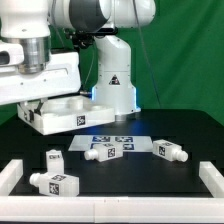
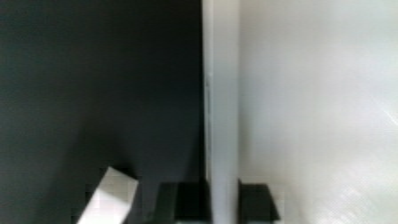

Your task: Assemble one leg

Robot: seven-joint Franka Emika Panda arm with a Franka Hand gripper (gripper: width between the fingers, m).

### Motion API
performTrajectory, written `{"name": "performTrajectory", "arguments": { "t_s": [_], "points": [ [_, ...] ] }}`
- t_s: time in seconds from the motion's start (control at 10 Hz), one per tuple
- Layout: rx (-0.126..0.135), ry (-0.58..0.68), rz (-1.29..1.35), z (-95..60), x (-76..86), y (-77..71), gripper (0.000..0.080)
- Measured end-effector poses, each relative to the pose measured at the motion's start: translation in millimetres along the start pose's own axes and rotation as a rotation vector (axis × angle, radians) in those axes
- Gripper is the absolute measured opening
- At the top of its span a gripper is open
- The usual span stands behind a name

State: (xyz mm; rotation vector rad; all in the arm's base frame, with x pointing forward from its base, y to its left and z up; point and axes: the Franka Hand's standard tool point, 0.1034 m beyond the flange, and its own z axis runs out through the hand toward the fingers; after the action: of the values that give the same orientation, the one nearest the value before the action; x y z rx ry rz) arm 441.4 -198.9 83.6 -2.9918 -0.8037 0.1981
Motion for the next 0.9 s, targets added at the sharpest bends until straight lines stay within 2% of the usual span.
{"name": "performTrajectory", "arguments": {
  "t_s": [0.3,0.4,0.5,0.6,0.8,0.9],
  "points": [
    [0.008,-0.009,0.000,2.6,0.4,-2.5,0.0054],
    [0.005,-0.012,0.096,1.3,9.6,-10.9,0.0054],
    [0.010,-0.015,0.183,-5.9,38.2,-27.6,0.0054],
    [0.005,-0.014,0.292,-12.6,73.5,-39.8,0.0054],
    [-0.035,0.019,0.535,-18.7,145.8,-59.1,0.0054],
    [-0.043,0.054,0.553,-21.3,155.7,-56.7,0.0054]
  ]
}}
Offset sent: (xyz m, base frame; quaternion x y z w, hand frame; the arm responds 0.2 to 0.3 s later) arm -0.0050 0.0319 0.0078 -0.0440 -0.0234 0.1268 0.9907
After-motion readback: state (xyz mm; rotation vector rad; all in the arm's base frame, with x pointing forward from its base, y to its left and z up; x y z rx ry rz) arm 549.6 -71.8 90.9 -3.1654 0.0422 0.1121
